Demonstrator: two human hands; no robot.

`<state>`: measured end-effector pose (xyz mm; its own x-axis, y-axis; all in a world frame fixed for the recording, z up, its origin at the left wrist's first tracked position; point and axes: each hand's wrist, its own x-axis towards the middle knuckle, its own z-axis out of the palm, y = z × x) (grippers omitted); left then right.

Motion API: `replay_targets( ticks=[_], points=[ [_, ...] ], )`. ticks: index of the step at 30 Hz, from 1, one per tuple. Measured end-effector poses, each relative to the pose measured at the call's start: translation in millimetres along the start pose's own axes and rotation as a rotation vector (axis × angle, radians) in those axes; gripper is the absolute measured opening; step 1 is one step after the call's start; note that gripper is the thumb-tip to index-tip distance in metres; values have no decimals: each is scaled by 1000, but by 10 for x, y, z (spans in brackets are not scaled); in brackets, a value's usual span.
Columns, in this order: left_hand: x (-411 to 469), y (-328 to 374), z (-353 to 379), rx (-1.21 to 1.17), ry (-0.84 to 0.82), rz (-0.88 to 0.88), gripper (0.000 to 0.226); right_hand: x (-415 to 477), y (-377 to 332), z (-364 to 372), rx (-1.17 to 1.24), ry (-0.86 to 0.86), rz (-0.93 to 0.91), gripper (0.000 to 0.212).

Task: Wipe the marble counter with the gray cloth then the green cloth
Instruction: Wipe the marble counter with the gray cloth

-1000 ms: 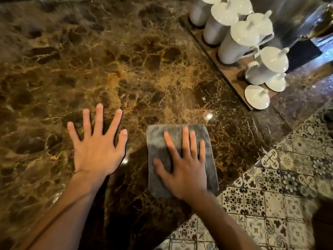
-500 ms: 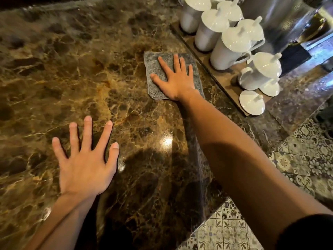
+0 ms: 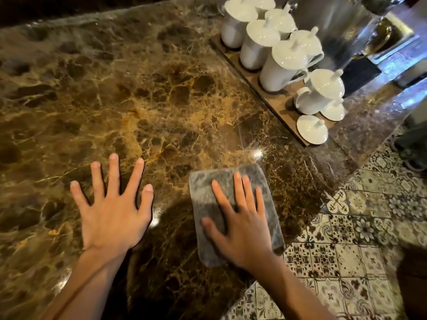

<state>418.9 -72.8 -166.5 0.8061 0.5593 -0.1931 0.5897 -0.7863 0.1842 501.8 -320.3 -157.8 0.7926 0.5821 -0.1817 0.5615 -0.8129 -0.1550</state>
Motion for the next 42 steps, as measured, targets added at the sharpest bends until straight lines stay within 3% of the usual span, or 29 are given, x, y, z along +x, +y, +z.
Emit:
replay_targets(
  ticks=[4,8,16,22,28,34,42],
  points=[
    [6,2,5,3,4,2,63,-736,-101,193,24,38,7,81],
    [2,-9,6,-4,3,7,63,-760,-118,213,21,25,25,82],
    [0,-7,-7,17,-19,13,63,754,199,-214,26,-60,86,78],
    [19,-3,9,18,-14,-1,62,2053,528,-439,10,-17,79,81],
    [26,8,-10,11,-23,-15,61,2536,698,-567,-4,-2,72,80],
    [18,4,-8,11,-18,-7,61,2052,776,-492,13,2,62,79],
    [16,-6,-7,28,-21,-8,63,388,620,-227,-14,-23,28,77]
  ],
)
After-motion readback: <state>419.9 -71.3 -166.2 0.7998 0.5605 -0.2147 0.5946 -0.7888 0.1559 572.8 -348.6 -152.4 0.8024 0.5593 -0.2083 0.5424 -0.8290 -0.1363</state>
